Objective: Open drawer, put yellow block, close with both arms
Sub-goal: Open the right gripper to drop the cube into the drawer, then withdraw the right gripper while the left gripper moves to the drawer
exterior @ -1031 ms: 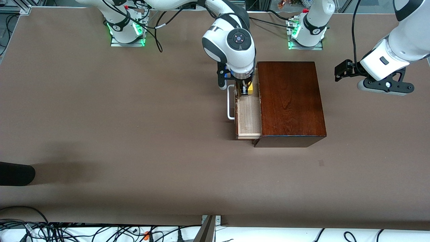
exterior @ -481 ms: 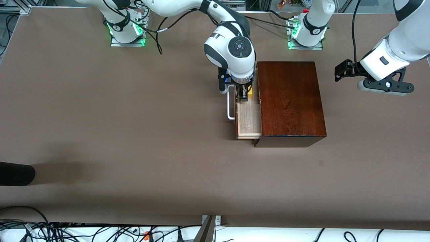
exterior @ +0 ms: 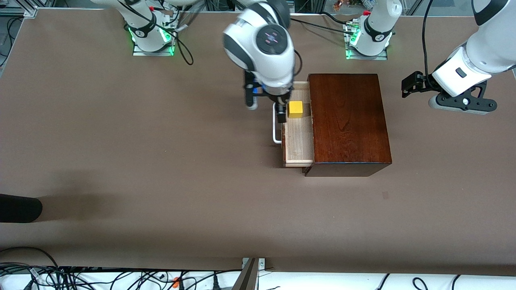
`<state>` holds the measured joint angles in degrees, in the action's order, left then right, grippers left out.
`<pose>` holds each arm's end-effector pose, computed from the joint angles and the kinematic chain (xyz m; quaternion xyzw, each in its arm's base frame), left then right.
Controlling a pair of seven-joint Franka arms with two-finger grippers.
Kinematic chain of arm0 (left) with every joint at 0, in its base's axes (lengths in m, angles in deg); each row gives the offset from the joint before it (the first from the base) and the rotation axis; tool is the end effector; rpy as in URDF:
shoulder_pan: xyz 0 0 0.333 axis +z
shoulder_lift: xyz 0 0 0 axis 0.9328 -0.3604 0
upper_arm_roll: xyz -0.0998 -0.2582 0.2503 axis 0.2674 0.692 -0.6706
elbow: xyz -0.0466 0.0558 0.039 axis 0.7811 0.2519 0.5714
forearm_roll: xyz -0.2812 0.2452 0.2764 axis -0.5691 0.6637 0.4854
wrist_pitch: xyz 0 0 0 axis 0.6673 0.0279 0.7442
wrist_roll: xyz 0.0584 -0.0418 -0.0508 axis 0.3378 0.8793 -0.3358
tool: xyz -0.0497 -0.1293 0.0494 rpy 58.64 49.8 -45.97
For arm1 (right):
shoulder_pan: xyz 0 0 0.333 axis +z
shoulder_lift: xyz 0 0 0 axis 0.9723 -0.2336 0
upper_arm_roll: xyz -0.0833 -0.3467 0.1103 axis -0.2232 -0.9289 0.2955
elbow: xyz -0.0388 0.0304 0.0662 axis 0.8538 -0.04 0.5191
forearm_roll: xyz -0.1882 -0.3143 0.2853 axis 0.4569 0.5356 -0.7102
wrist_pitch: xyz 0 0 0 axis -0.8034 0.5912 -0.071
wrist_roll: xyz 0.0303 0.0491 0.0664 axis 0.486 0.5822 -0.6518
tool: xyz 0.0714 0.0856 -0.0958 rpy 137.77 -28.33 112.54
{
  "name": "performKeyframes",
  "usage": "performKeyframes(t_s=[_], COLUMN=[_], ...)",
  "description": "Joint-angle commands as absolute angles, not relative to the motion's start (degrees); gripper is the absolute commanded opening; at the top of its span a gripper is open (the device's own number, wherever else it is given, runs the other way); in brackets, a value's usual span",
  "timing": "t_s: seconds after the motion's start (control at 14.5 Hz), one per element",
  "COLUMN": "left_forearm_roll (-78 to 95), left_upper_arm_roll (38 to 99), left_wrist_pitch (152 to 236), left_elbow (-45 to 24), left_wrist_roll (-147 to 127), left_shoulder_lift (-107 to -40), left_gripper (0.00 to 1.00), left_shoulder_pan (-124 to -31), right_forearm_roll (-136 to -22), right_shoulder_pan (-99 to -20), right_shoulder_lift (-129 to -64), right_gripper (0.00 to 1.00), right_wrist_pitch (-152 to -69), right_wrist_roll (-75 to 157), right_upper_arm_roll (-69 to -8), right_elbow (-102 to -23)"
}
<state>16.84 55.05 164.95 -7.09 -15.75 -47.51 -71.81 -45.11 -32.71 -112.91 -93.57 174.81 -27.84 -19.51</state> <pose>0.6053 -0.0828 0.5865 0.9960 -0.0606 -0.0657 0.0012 0.5793 0.6365 0.4623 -0.7548 0.6530 0.0572 0.0251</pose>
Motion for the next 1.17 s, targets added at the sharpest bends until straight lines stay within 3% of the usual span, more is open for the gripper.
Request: performKeyframes(t_s=[0.0,0.28,0.62,0.83,1.1], left_forearm_roll=[18.16,17.19,17.1,12.55,12.35], left_upper_arm_roll=[55.56,56.17,65.12,69.6,77.08], left_wrist_pitch=[163.9,162.67,162.31,162.4,163.19], left_elbow=[-6.32,-6.15,-6.15,-5.8,-2.56], left_wrist_roll=[-16.56,-17.0,-17.71,-19.54,-24.46], left_shoulder_lift=[-47.71,-48.41,-52.36,-54.65,-60.44], left_gripper=[1.0,1.0,1.0,1.0,1.0], left_shoulder_pan=[-71.6,-72.65,-73.36,-73.62,-75.63], right_forearm_roll=[-44.97,-45.06,-44.97,-44.27,-44.09], right_shoulder_pan=[-37.45,-38.34,-38.26,-39.91,-52.81], right_shoulder_lift=[-105.88,-92.36,-80.3,-77.56,-76.41], right_gripper=[1.0,1.0,1.0,1.0,1.0], right_wrist_pitch=[-85.17,-85.22,-87.68,-87.69,-87.6], right_wrist_roll=[157.23,131.12,99.91,83.3,60.01], right_upper_arm_roll=[-27.55,-36.5,-48.89,-54.27,-51.83], right_elbow=[-23.17,-40.36,-56.29,-58.96,-59.14])
